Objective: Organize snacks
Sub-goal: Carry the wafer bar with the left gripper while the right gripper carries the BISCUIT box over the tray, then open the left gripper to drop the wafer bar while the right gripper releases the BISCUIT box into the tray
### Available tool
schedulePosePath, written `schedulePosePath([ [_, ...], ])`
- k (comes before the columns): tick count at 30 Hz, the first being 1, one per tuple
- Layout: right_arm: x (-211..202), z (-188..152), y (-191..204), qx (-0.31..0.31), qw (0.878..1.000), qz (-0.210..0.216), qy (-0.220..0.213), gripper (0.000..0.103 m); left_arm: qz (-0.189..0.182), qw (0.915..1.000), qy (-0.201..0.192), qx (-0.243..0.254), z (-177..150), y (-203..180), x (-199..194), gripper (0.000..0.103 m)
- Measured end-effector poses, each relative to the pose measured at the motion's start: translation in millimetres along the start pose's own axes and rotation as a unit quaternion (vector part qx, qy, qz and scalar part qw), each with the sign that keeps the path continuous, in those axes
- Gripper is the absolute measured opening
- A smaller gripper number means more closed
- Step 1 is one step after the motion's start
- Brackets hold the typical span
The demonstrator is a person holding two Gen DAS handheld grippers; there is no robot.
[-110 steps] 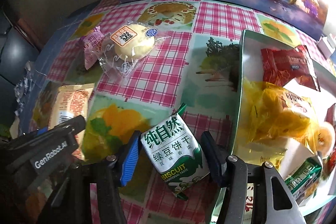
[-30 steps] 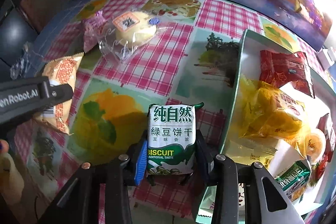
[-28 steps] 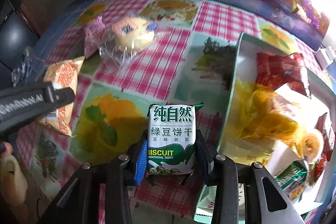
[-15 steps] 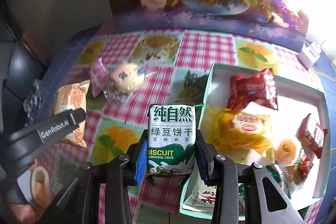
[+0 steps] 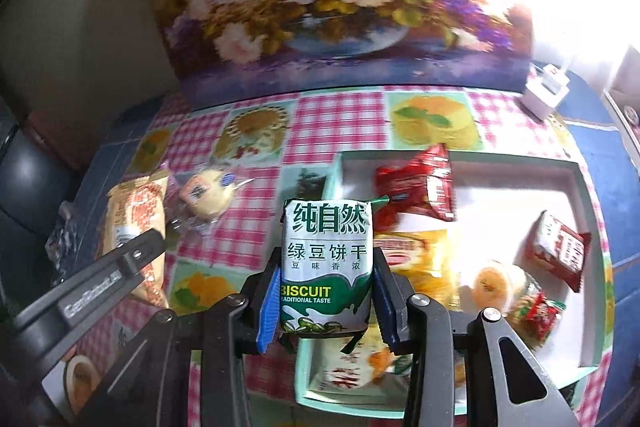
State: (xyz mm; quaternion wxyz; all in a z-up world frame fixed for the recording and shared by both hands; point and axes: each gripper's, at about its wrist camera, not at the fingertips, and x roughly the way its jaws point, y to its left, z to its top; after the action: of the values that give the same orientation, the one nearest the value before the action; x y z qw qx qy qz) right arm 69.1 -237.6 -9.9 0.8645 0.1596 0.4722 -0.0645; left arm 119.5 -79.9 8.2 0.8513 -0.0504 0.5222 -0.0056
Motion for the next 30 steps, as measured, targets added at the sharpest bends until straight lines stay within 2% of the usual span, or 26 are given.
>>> schedulePosePath([
  [7, -6.7, 2.7, -53.3, 0.068, 0.997, -0.022, -0.007, 0.043, -0.045, 0.9983, 0.016, 0.033, -10.6, -38.9, 2.1, 0.038],
  [16, -13.8, -0.3, -123.0, 0.152, 0.987, -0.044, -0.011, 0.043, -0.082, 0.9897, 0.031, 0.114, -34.3, -105.5, 2.3, 0.038],
  [23, -21.3, -7.8, -165.7, 0.196, 0.978, -0.069, -0.017, 0.043, -0.093, 0.9780, 0.035, 0.183, -61.0, -152.9, 7.1, 0.038],
  [30, -24.6, -8.5, -179.7, 0.214, 0.974, -0.072, -0.018, 0.043, -0.093, 0.9722, 0.030, 0.213, -72.1, -172.3, 17.5, 0.038],
])
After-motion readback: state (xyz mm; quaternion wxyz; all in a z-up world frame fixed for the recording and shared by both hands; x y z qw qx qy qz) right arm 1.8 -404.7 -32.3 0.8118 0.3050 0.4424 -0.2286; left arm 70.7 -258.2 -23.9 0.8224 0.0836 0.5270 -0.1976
